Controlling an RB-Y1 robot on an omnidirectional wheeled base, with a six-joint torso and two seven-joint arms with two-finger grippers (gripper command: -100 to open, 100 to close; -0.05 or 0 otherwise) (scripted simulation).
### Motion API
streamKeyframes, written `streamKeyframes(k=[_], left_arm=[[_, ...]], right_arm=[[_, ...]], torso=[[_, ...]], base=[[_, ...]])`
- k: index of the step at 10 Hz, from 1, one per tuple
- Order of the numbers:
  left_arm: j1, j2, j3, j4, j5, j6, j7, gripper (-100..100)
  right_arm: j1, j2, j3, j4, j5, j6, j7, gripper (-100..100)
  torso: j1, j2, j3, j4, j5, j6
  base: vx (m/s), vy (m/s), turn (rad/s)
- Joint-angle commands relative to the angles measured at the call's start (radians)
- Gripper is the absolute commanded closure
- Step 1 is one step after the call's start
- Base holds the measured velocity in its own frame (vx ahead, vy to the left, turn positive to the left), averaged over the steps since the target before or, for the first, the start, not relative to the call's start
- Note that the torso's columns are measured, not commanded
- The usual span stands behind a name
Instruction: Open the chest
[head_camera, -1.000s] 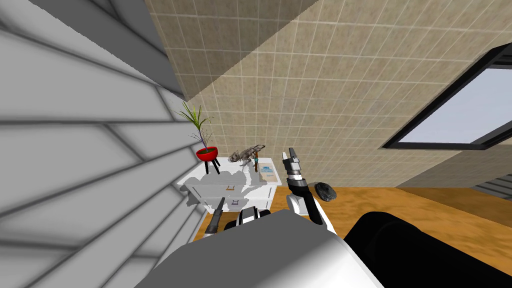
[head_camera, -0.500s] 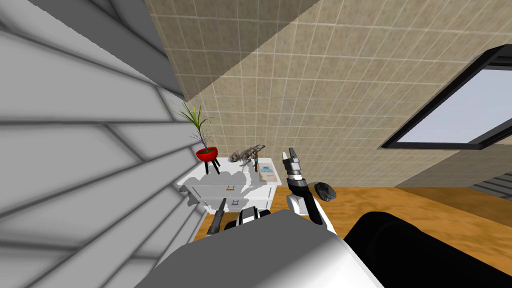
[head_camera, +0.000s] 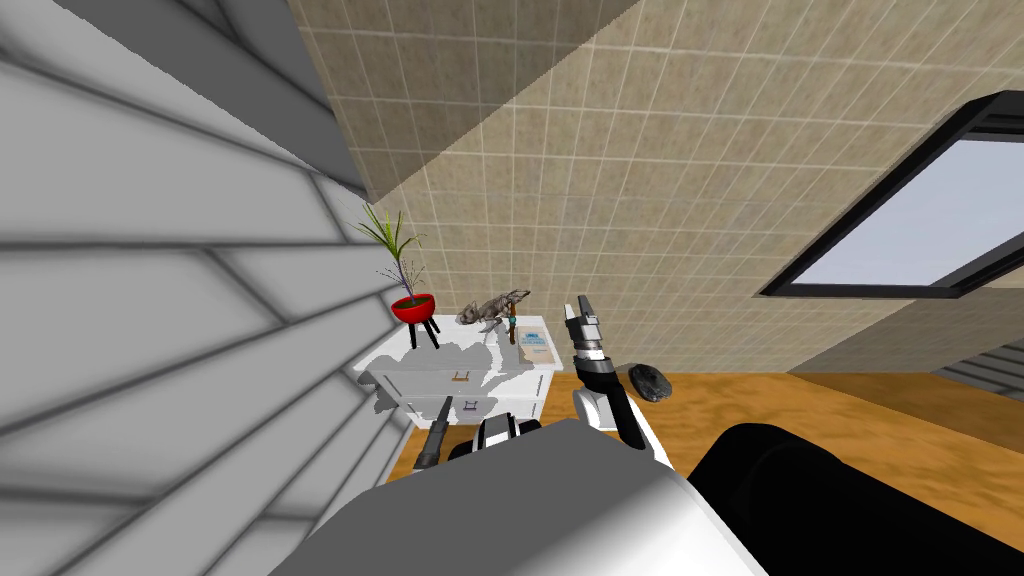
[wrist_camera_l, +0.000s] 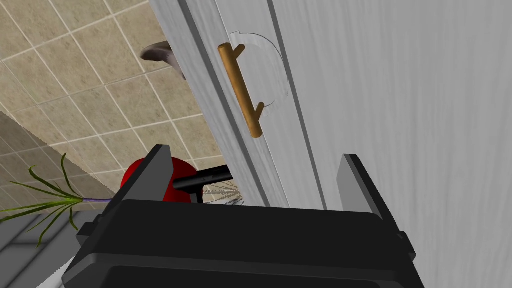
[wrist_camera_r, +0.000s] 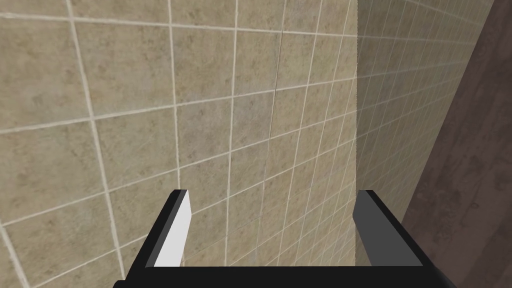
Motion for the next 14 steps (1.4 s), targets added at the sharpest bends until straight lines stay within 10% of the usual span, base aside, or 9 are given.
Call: streamKeyframes(k=[1,8,14], left_arm=[[-0.009,0.045,0.001,-0.01,0.002,0.008,0.002,-100],[-0.074,0.009,0.006,-0.058,0.02,0.105,0.024,-100],[-0.078,0.0,-0.024,-0.096,0.203,0.156,-0.121,-100]], right_arm=[[0.0,0.0,0.0,0.0,0.0,0.0,0.0,0],[0.0,0.0,0.0,0.0,0.0,0.0,0.0,0],[0.0,0.0,0.0,0.0,0.0,0.0,0.0,0]], torso=[[0.0,0.001,0.0,0.0,0.0,0.0],[0.002,0.0,0.0,0.0,0.001,0.0],[-0.001,0.0,0.0,0.0,0.0,0.0]], base=[[-0.004,-0.008,0.011],[-0.007,-0.03,0.008],[-0.038,0.044,-0.224]])
